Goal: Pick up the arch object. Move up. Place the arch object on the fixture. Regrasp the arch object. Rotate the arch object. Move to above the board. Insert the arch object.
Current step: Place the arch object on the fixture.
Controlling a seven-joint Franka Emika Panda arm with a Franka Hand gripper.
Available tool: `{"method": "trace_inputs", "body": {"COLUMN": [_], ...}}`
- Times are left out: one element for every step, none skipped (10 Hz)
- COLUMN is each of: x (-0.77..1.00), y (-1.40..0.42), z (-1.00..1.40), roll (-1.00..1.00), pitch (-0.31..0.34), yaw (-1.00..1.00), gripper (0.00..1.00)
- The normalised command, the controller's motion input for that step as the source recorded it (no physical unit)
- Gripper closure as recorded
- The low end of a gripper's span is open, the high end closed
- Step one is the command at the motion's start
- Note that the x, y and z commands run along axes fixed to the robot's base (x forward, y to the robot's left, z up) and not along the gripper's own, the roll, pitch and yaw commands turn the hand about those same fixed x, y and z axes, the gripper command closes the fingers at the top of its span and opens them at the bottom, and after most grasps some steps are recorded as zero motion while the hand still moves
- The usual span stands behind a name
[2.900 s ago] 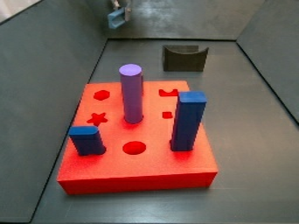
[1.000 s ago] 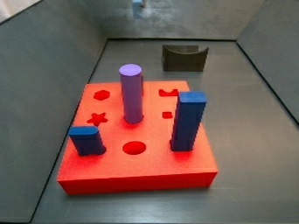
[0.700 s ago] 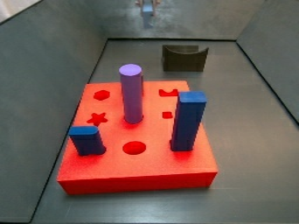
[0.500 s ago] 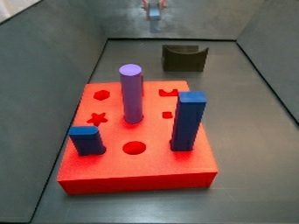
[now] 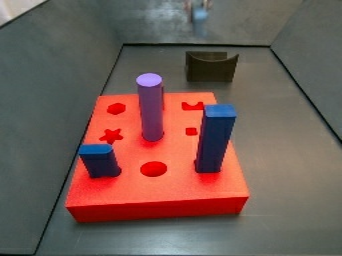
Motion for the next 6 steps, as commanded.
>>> {"method": "trace_inputs", "body": {"x": [0.76,0.60,0.55,0.48,0.44,0.39], "y": [0.94,0.72,0.60,0.31,0.20,0.04], "z": [0.48,0.20,0.09,0.04,0.03,-0.01], "roll": [-1.00,-1.00,-1.00,-1.00,-1.00,-0.86], "pitch": [0.220,0.227,0.228,0.250,0.264,0.239], "yaw": [-0.02,-0.03,-0.04,-0.08,-0.09,-0.12], "gripper": [1.00,1.00,1.00,1.00,1.00,1.00]}}
